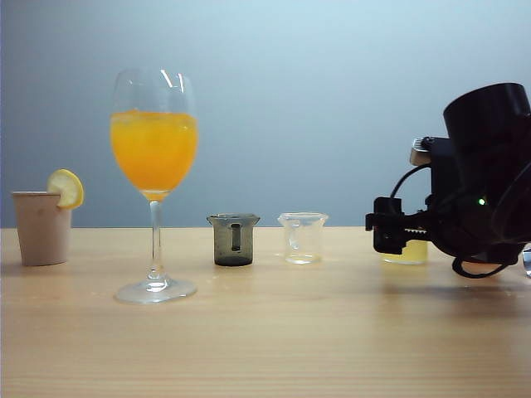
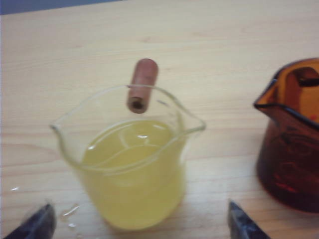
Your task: Pick up the third measuring cup from the left, pour the pineapple juice inside into the goblet, and finally put the measuring cup back in its original place.
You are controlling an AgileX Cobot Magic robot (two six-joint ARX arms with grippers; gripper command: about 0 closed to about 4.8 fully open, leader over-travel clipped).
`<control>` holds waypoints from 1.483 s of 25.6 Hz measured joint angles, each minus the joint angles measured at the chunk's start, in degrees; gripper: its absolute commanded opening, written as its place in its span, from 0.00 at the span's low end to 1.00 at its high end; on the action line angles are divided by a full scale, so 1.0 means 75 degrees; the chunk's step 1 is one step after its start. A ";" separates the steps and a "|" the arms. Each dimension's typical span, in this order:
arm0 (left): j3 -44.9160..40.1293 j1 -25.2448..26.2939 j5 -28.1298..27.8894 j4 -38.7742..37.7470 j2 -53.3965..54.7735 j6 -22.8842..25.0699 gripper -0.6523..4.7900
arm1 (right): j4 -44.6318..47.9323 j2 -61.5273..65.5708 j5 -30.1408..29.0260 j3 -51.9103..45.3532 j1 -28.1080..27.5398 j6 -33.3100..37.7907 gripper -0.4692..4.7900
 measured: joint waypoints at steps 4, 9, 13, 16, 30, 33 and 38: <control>0.0000 0.0000 0.0000 0.0003 0.0000 0.0000 0.11 | 0.0000 0.0006 -0.0379 0.0009 -0.0265 -0.0003 0.94; 0.0000 0.0000 0.0000 0.0044 0.0000 0.0000 0.11 | 0.0003 0.0152 -0.0711 0.0216 -0.0291 -0.0058 0.97; 0.0000 0.0000 0.0000 0.0108 0.0000 0.0000 0.11 | -0.0003 0.0530 -0.0708 0.0571 -0.0291 -0.0070 0.98; 0.0000 0.0003 0.0000 0.0111 0.0000 0.0000 0.11 | -0.0003 0.0801 -0.0676 0.0769 -0.0291 -0.0090 0.98; 0.0000 0.0000 0.0000 0.0111 0.0000 0.0000 0.11 | -0.0041 0.1206 -0.0621 0.1390 -0.0294 -0.0254 0.98; 0.0000 0.0000 0.0000 0.0111 0.0000 0.0000 0.11 | -0.0052 0.1206 -0.0629 0.1390 -0.0329 -0.0286 0.98; 0.0000 0.0000 0.0000 0.0111 0.0000 0.0000 0.11 | -0.0026 0.1206 -0.0842 0.1390 -0.0562 -0.0294 0.98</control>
